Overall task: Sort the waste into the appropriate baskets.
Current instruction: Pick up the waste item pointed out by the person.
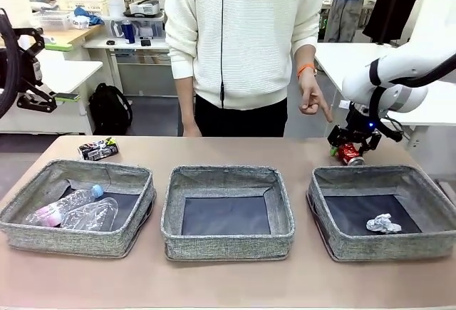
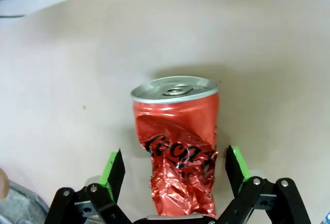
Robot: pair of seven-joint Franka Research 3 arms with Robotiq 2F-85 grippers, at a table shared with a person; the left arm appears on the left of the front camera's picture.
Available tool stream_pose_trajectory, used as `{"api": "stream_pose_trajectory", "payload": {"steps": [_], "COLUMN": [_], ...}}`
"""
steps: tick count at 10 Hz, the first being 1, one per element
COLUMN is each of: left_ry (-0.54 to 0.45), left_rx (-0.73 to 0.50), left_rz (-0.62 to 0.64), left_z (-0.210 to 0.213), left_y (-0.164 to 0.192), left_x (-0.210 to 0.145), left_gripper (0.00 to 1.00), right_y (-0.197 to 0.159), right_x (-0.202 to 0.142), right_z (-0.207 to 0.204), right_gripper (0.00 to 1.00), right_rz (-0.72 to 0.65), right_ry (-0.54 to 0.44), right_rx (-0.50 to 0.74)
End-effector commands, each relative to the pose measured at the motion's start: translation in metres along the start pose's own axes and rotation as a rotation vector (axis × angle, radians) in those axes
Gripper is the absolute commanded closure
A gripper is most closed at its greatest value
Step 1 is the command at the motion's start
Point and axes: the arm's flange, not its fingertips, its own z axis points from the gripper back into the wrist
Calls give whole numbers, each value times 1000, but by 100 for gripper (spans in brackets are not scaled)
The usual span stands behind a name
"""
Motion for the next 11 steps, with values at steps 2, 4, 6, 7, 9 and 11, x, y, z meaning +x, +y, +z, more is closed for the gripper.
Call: {"api": "stream_pose_trajectory", "payload": {"steps": [2, 4, 6, 7, 9, 11], "left_ry": [1, 1, 1, 1, 1, 1], "left_rx": [4, 4, 4, 4, 4, 4], "left_rz": [11, 11, 11, 11, 11, 11], "left_z": [0, 0, 0, 0, 0, 0], "left_y": [-3, -3, -3, -3, -3, -3], "left_x": [-2, -2, -2, -2, -2, -2], "left_gripper": [0, 0, 0, 0, 0, 0], "right_y": [6, 4, 2, 1, 0, -2], "right_x": [5, 5, 5, 4, 5, 5], "right_z": [7, 8, 8, 8, 9, 10], "right_gripper": [60, 100, 100, 100, 100, 100], "right_rz": [49, 48, 43, 45, 30, 31], "right_ry": [-7, 0, -9, -12, -23, -51], "right_rx": [-7, -18, -19, -21, -15, 9]}}
